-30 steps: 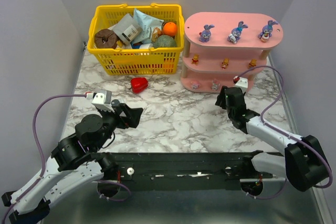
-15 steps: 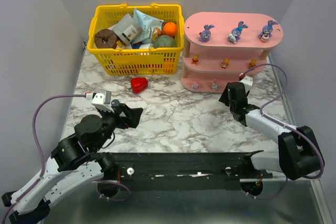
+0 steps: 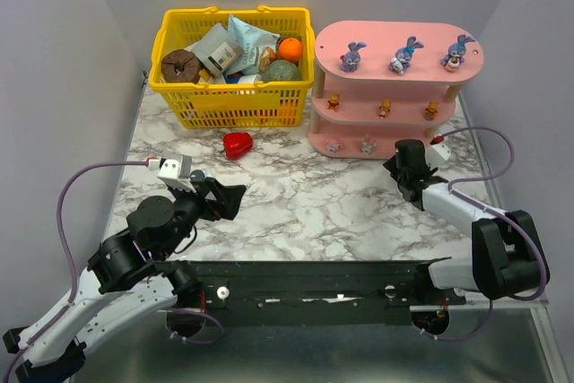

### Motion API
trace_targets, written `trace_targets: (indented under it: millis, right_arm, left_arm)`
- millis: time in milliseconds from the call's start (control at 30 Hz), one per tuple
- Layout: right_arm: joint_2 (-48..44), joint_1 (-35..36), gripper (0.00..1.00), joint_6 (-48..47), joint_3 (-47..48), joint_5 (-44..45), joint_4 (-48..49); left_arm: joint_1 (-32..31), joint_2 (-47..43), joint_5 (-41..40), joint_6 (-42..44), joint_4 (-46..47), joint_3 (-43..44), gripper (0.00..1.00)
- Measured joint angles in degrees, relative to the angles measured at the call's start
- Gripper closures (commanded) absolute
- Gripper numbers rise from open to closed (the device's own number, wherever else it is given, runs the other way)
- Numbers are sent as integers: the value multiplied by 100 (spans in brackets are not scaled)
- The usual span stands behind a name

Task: Place and organize the plastic toys onto the shelf

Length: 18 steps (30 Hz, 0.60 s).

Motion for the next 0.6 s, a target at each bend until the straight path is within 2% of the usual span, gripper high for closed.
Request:
trace_targets:
  millis: [233,600]
  right_arm:
    - [339,-46,58,876,111,273,-96]
    - [560,-140,59,1180,293,448,-192]
  left_arm:
    - [0,2,24,2,7,0,1]
    - [0,9,42,4,9,0,1]
